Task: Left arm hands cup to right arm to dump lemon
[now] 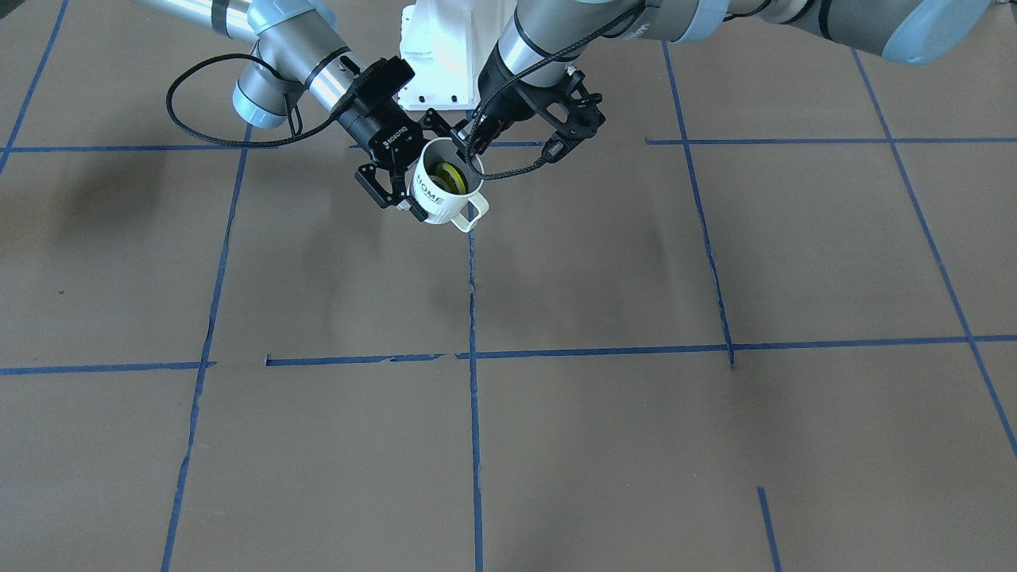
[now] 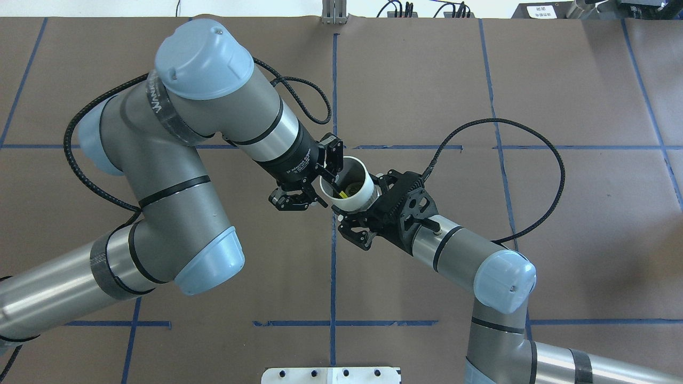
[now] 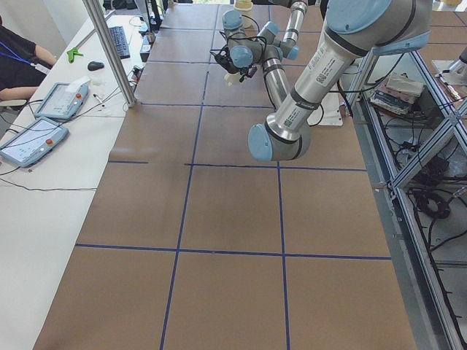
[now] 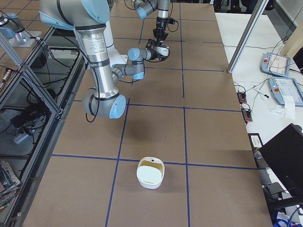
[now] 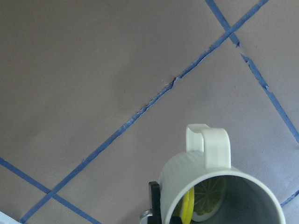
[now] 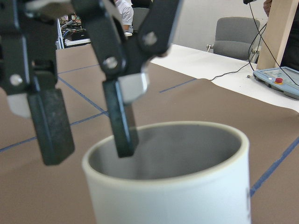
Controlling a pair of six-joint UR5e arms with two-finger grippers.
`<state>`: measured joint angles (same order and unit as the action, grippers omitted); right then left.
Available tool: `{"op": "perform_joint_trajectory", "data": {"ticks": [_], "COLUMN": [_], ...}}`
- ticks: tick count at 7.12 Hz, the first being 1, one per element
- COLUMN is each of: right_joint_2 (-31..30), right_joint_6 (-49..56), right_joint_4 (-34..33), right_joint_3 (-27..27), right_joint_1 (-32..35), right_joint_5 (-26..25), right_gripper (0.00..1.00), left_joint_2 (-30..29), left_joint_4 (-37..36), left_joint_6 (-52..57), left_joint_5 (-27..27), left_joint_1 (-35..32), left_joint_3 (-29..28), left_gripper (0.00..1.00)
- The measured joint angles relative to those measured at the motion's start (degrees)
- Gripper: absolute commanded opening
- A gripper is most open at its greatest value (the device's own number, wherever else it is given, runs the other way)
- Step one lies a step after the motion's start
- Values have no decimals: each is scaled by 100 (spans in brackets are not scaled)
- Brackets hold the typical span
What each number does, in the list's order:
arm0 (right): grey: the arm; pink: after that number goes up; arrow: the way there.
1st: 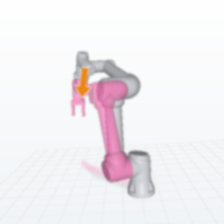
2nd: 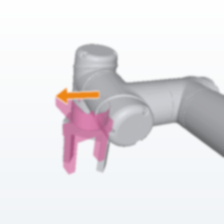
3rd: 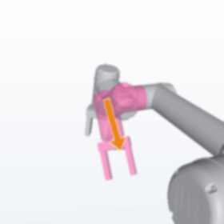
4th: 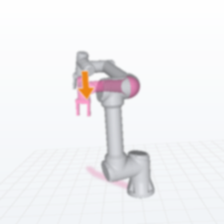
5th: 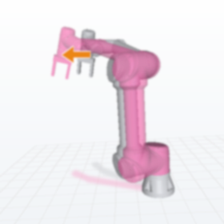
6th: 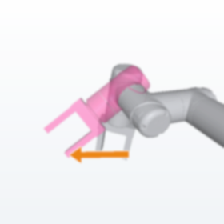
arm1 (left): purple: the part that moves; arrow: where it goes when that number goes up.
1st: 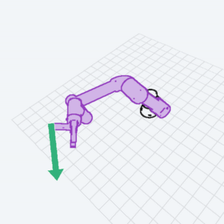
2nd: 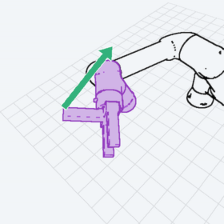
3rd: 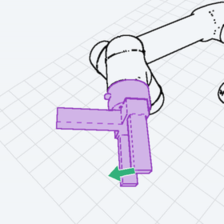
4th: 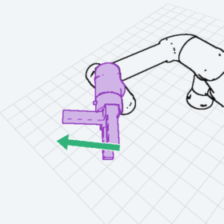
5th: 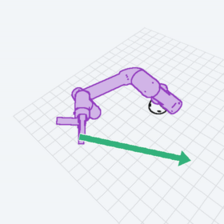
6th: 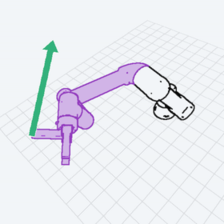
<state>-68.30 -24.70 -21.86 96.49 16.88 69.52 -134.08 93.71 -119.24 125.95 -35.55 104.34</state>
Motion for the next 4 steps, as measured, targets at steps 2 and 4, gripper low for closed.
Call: {"op": "perform_joint_trajectory", "data": {"ticks": [2, 4], "right_joint_2": [-21, -20], "right_joint_6": [-22, -30], "right_joint_4": [6, 1], "right_joint_3": [0, -3], "right_joint_1": [-21, -16], "right_joint_5": [0, -5], "right_gripper": [24, 24], "left_joint_2": [134, 637], "left_joint_4": [-18, -34], "left_joint_6": [261, 940], "left_joint_5": [119, 352], "left_joint_1": [-275, -518], "left_joint_3": [289, 367], "left_gripper": [100, 100]}}
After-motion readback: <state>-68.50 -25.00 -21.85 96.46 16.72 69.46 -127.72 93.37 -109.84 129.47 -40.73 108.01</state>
